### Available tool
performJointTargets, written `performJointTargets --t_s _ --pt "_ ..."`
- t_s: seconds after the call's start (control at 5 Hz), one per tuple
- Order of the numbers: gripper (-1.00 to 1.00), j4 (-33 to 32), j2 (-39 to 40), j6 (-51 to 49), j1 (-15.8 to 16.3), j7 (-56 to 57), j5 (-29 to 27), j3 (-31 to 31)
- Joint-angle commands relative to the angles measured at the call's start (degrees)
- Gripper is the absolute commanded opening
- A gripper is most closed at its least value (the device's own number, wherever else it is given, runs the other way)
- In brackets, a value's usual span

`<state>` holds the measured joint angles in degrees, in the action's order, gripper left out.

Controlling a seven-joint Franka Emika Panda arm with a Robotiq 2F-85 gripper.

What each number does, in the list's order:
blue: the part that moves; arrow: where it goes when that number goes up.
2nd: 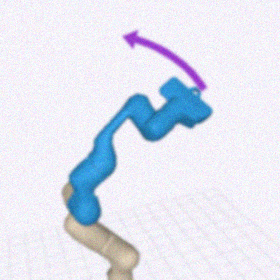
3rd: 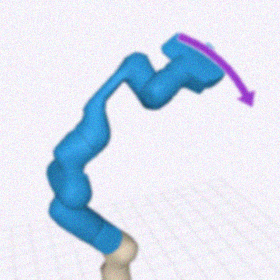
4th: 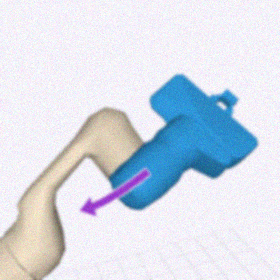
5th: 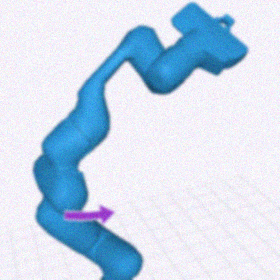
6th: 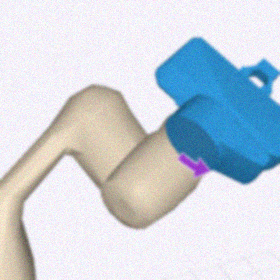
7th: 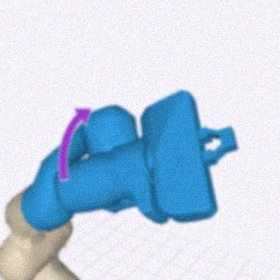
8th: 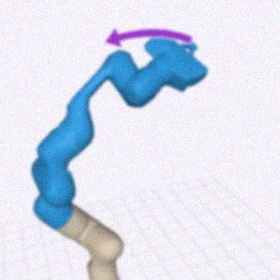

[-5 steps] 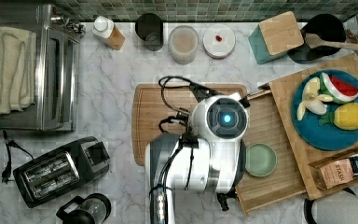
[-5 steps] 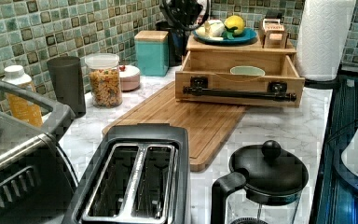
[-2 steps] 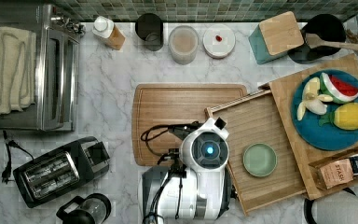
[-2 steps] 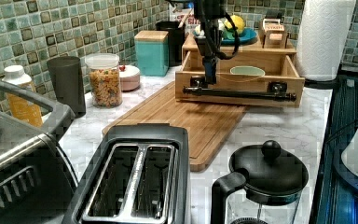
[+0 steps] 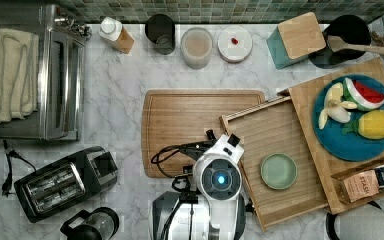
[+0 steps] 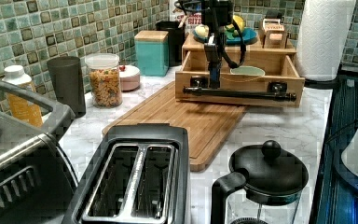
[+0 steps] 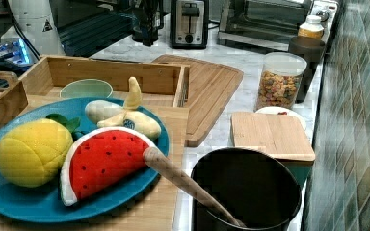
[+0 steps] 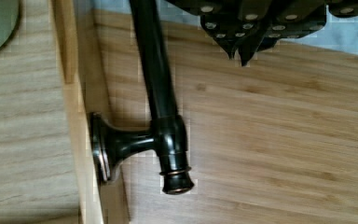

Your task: Close the drawer.

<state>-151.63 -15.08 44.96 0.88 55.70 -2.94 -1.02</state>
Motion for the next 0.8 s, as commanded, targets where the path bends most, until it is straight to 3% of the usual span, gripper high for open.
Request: performJointTargets --t_s 0.2,0.8 --pt "-1.0 -9.4 -3.4 1.3 0.7 11.9 3.0 -0.7" --pt "-1.0 -10.2 1.0 8.2 -1.4 17.0 8.4 -2.6"
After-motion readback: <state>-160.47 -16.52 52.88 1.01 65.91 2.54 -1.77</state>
